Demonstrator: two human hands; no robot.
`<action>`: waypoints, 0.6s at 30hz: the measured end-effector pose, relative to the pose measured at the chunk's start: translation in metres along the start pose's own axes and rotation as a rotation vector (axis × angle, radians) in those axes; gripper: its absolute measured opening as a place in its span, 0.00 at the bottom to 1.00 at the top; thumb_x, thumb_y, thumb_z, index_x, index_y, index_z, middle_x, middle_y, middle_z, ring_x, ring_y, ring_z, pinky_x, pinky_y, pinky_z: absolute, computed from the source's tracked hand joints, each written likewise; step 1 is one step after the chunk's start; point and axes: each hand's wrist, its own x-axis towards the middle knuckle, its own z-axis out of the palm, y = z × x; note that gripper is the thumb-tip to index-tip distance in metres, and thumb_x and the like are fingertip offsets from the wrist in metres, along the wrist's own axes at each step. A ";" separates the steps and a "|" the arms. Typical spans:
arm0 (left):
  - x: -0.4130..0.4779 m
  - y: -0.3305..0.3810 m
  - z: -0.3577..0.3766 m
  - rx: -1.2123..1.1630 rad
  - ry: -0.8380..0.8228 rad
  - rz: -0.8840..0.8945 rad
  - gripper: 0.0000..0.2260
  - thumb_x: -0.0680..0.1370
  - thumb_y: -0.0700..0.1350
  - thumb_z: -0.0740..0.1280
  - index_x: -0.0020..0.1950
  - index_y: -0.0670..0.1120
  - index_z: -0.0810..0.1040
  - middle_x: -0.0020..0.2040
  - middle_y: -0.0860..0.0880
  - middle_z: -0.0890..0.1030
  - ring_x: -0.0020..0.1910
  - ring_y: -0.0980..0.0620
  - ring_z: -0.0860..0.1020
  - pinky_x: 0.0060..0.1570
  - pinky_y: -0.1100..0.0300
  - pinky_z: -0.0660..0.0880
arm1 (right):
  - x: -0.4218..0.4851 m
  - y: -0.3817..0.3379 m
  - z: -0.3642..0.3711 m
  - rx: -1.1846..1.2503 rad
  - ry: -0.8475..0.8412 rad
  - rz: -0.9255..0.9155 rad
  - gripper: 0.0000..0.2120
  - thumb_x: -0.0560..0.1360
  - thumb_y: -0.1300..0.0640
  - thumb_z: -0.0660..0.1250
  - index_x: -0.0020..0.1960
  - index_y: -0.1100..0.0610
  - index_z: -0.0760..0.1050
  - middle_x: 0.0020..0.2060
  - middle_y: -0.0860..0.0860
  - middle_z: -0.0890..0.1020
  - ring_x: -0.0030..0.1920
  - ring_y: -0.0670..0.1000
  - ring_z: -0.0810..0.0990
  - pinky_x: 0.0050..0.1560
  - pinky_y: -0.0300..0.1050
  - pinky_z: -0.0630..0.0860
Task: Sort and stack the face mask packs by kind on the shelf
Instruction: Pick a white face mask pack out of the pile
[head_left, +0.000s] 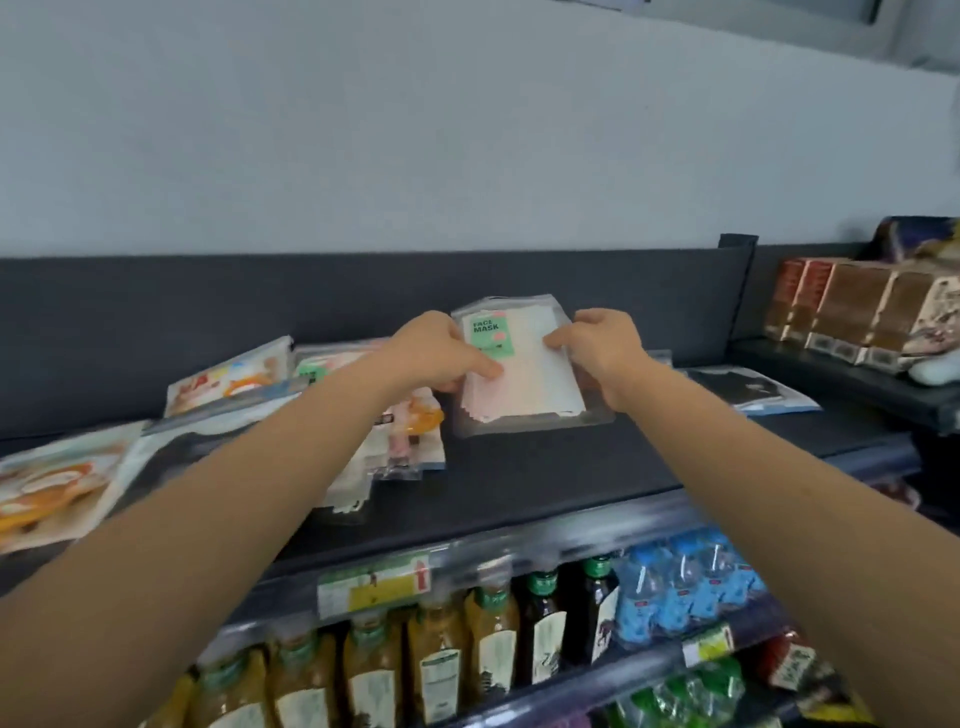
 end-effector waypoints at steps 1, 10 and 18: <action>0.011 0.008 0.017 0.007 -0.003 -0.019 0.14 0.69 0.45 0.77 0.51 0.41 0.80 0.48 0.47 0.83 0.47 0.49 0.83 0.51 0.52 0.81 | 0.015 0.010 -0.014 -0.035 0.010 0.005 0.26 0.73 0.65 0.70 0.70 0.63 0.68 0.56 0.58 0.79 0.41 0.54 0.78 0.36 0.47 0.78; 0.076 0.022 0.131 0.005 -0.044 -0.190 0.08 0.70 0.41 0.76 0.38 0.48 0.78 0.44 0.49 0.82 0.43 0.51 0.80 0.42 0.58 0.80 | 0.107 0.089 -0.079 -0.517 -0.143 -0.037 0.12 0.71 0.57 0.73 0.49 0.62 0.78 0.44 0.56 0.79 0.44 0.54 0.76 0.41 0.44 0.71; 0.102 0.009 0.179 0.160 -0.024 -0.247 0.09 0.71 0.44 0.75 0.42 0.48 0.75 0.44 0.50 0.77 0.44 0.51 0.76 0.40 0.59 0.72 | 0.135 0.131 -0.074 -0.743 -0.257 -0.088 0.15 0.75 0.56 0.66 0.58 0.63 0.75 0.52 0.57 0.78 0.53 0.56 0.77 0.37 0.42 0.71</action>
